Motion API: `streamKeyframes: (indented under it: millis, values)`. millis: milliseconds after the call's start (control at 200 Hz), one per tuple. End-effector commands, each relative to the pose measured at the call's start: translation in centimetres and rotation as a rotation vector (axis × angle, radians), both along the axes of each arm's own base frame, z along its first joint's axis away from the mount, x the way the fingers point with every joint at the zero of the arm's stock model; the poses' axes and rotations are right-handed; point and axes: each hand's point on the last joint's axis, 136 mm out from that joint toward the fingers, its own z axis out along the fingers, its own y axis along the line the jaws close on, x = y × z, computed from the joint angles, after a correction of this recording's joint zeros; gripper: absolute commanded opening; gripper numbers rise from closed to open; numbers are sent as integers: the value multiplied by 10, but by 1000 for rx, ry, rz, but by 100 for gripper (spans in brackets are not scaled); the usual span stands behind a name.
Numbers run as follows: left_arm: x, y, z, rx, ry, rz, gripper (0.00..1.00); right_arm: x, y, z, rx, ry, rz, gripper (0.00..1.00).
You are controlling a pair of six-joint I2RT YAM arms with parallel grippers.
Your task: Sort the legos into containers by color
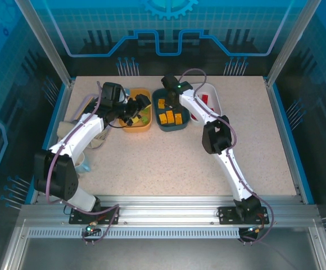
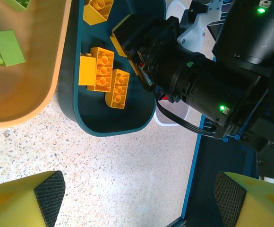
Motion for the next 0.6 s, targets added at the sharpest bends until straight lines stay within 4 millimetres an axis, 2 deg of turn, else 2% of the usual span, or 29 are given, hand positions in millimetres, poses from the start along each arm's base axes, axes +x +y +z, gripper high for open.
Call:
streamKeyframes:
  millis: [0, 95, 170, 270, 335, 440, 595]
  values:
    - [1, 1, 5, -7, -13, -28, 86, 10, -5, 1, 18, -19, -42, 41]
    - [0, 1, 3, -7, -6, -30, 86, 9, -3, -3, 25, -8, -42, 46]
    - [-1, 1, 2, -7, -3, -30, 86, 6, -3, -6, 31, 8, -44, 55]
    - [-3, 2, 4, -7, -1, -28, 86, 4, 3, 2, 41, -1, -25, 65]
    - [-4, 3, 5, -1, 1, -23, 86, 5, 9, 19, 54, -31, -3, 69]
    - [-12, 6, 5, 11, 8, -16, 86, 2, 17, 50, 82, -73, 17, 71]
    - [-30, 14, 5, 23, 16, 5, 86, -16, 27, 100, 112, -134, 48, 70]
